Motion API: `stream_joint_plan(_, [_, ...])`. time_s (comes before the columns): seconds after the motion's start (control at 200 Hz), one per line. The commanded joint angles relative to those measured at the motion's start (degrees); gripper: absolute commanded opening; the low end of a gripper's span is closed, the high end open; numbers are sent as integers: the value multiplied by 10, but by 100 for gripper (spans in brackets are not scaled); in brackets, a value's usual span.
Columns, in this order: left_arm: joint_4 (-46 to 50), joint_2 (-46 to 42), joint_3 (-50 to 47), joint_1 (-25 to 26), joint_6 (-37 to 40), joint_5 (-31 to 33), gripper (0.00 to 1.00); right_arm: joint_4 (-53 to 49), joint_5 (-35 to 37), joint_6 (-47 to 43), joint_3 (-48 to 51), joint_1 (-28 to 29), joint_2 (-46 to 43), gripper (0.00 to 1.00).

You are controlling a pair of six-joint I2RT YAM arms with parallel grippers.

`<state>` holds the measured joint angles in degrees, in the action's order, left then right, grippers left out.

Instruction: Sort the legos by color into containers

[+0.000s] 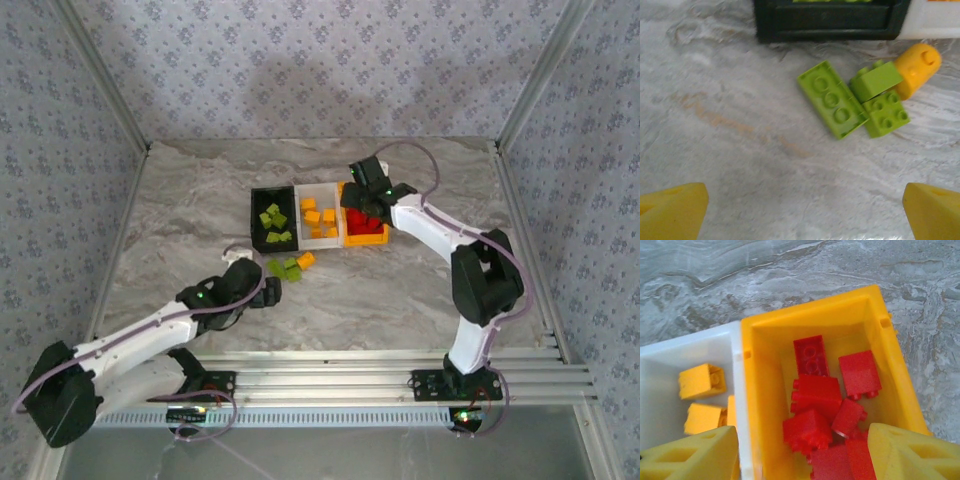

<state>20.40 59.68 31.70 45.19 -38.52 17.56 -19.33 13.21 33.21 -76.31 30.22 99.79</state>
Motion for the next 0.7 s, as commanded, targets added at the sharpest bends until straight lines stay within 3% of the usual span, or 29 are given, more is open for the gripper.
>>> stream_joint_plan(0.0, [-36,72,50,-3,52,-19,98,21,-7,11,48,18,-58,71])
stream_joint_plan(0.155, [-58,193,96,2,80,7,89,31,-10,20,110,29,-95,71])
stream_joint_plan(0.28, [-73,258,122,4,93,37,87,37,-11,21,136,27,-120,72])
stream_joint_plan(0.51, [-97,307,131,3,86,53,89,37,-9,17,151,23,-146,72])
stream_joint_plan(0.695, [-80,285,103,-3,52,73,81,40,-8,17,162,20,-156,72])
